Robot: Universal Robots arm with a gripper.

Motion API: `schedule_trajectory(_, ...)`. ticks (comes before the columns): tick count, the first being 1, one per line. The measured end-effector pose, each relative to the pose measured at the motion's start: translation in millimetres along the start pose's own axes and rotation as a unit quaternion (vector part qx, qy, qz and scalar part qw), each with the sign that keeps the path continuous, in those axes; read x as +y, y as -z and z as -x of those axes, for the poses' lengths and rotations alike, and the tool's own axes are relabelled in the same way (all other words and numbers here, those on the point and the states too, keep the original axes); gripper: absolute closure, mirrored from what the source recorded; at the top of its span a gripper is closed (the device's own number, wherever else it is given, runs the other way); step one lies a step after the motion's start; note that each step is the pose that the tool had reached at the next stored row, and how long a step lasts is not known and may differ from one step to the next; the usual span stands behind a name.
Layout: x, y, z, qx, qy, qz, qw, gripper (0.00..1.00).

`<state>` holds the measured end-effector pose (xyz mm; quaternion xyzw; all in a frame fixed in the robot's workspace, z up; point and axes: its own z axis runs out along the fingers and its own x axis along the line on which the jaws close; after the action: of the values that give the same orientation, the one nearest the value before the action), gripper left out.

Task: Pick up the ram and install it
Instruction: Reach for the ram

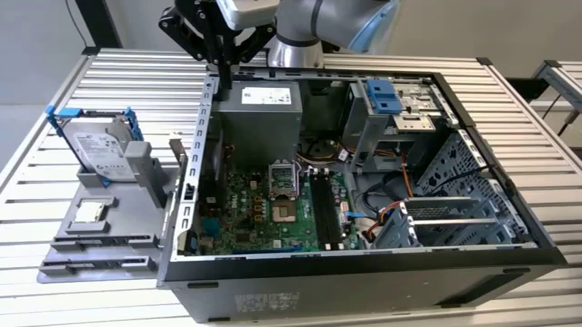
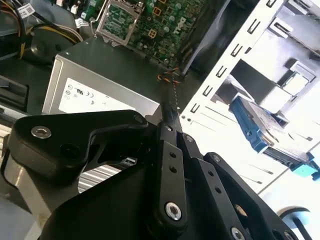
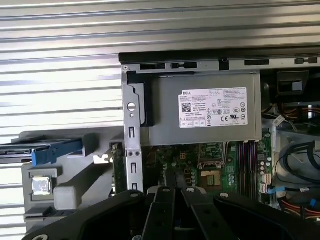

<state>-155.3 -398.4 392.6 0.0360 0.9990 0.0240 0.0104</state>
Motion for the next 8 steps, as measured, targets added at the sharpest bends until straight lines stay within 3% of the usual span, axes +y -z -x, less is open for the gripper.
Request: schedule_trajectory(8,-1.3,0.4,-18.6,0.0000,0.000,0.0000,1.00000,1.00)
